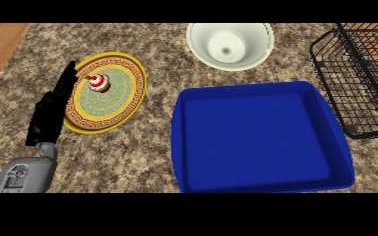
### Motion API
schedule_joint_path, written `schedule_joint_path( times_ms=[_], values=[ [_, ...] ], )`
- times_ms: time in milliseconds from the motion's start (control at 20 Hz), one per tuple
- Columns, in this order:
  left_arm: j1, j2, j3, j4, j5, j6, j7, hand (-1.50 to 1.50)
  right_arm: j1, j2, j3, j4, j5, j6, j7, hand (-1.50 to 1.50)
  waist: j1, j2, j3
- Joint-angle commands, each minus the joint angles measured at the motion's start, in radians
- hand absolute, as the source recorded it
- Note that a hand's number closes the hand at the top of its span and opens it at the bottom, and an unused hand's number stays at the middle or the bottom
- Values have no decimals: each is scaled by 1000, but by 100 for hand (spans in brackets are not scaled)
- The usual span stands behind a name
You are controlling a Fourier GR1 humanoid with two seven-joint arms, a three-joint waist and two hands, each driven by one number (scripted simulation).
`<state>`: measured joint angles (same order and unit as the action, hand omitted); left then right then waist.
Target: Pick the squash from the tray and place it in the tiered basket
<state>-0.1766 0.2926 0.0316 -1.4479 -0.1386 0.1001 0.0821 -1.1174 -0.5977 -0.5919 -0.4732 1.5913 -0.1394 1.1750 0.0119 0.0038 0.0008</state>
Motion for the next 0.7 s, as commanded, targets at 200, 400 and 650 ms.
schedule_joint_path(
  times_ms=[200, 400, 650],
  values=[
    [-3, 2, 7, -4, -3, -4, 12, 0, 80, 63, -32, -154, 19, -242, 149, -150, -13, -4, -1],
    [59, -31, -23, -16, -28, 18, -31, 0, 93, 73, -32, -235, 65, -313, 142, -150, -5, -3, -2],
    [38, -11, 6, 2, -2, -7, -25, 0, 104, 106, 2, -373, 188, -265, 201, -150, -16, -10, -3]
  ],
)
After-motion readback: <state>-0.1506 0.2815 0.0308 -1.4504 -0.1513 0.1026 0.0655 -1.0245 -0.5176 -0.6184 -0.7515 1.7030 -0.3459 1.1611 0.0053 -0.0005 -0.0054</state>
